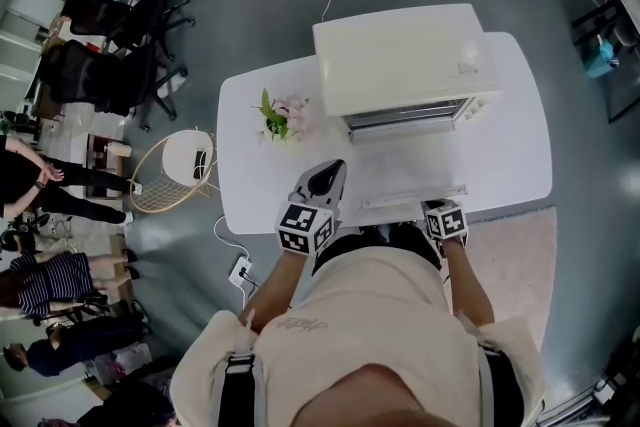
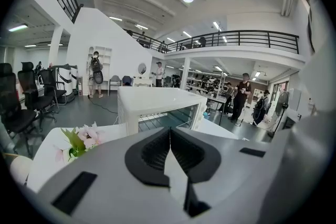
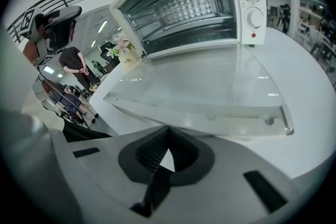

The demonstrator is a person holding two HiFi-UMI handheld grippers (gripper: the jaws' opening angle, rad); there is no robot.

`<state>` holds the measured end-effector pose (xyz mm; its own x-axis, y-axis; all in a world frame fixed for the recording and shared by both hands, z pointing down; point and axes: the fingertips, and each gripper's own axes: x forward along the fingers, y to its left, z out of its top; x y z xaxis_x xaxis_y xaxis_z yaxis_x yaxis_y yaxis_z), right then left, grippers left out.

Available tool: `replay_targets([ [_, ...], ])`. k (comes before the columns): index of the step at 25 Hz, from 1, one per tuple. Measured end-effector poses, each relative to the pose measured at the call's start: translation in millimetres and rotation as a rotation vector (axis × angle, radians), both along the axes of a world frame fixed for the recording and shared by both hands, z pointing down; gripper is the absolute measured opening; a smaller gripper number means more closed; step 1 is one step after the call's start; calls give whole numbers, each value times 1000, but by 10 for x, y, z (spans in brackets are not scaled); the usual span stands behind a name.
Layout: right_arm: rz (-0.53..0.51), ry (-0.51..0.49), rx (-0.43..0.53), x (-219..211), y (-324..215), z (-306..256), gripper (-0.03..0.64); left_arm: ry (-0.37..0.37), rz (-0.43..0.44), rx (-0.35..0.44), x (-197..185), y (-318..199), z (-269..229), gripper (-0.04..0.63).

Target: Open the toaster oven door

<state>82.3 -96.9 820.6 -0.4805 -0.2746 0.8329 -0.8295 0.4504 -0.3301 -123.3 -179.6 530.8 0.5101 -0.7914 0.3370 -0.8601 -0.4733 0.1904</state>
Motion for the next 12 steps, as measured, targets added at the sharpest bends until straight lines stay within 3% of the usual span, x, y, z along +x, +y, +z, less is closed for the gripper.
replay_targets([
  [12,-14,-9,-13,-1,16,57,6,-5,7,-18,73,-33,71,21],
])
